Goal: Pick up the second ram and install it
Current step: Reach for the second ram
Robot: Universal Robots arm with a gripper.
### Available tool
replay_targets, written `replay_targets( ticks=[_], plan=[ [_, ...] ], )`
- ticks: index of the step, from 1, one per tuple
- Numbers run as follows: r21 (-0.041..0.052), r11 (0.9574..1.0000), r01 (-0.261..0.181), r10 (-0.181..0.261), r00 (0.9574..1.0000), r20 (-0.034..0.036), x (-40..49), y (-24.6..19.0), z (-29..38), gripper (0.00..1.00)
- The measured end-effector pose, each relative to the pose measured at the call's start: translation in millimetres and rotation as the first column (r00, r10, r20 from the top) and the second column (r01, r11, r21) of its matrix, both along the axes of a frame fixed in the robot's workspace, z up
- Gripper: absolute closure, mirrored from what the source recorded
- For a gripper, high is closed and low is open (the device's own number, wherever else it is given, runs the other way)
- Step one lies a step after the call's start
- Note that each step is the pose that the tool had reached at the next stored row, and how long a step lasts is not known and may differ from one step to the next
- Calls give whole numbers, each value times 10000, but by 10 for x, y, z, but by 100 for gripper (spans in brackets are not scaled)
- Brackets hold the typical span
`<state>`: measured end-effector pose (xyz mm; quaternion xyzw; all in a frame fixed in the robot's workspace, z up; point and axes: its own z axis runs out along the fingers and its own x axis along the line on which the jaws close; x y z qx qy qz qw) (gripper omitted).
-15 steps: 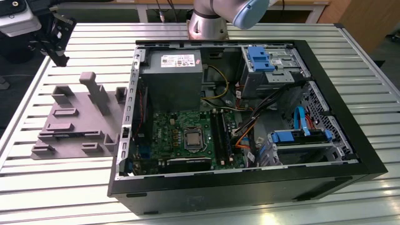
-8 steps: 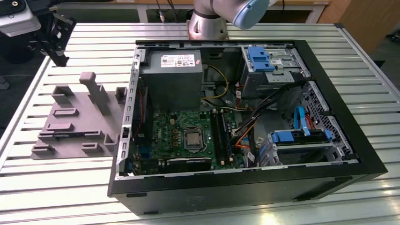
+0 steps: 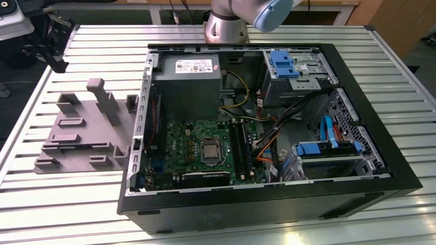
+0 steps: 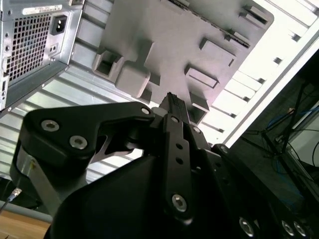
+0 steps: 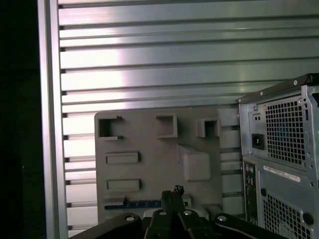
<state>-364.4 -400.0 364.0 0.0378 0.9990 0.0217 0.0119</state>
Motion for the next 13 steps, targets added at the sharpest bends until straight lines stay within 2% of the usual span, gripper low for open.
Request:
replay_targets(
  ticks=[7,13],
  plan=[
    [0,10000,-1,1,10000,0,-2,-77,0,89],
    [0,10000,-3,3,10000,0,-10,-82,0,89]
  ],
)
